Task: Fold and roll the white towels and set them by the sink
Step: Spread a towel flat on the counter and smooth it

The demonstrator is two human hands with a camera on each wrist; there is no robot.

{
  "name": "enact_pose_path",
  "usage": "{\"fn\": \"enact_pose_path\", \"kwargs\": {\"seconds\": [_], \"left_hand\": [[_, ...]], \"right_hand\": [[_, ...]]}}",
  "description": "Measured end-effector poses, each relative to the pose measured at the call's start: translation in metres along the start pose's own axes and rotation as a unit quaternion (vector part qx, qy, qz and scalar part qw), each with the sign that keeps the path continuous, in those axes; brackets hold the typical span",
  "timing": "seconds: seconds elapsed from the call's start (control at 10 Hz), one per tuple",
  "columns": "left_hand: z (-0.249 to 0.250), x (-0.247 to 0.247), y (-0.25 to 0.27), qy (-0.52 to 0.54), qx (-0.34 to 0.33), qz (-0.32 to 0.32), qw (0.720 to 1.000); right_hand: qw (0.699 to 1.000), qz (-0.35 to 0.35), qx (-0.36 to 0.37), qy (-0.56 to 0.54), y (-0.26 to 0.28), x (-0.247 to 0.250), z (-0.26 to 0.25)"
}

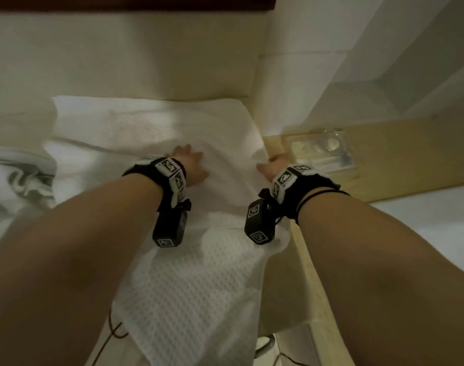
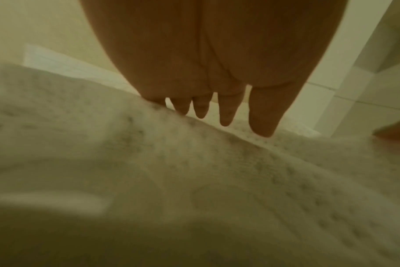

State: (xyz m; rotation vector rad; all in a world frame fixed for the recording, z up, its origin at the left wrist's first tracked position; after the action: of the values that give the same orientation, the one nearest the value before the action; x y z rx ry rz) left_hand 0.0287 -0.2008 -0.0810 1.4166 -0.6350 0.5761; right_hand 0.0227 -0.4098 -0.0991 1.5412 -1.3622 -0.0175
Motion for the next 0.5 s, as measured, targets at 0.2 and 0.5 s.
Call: {"fn": "enact_pose_path", "kwargs": {"seconds": [0.2, 0.5], "left_hand": [[-0.048, -0.019, 0.025, 0.074, 0.082, 0.037, 0.993], [-0.089, -0.055, 0.098, 0.176, 0.17, 0.084, 0.966]], "right_hand": [[0.985, 0.158, 0.062, 0.041, 0.021, 0.0, -0.011], [0.962, 0.047, 0.072, 0.26, 0.082, -0.043, 0.006]]}}
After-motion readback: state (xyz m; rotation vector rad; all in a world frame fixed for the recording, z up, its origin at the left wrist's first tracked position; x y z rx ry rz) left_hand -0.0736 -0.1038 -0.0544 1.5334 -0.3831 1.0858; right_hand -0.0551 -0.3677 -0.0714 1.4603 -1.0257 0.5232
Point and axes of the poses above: each hand's wrist, its own y-axis away from the middle knuckle, its own x-axis out of the back of the hand, z = x × y, the point moved 3 cm from there along -y, towards the middle knuckle, and after that the axes turned 5 degrees about -z, right-handed, at the moved point
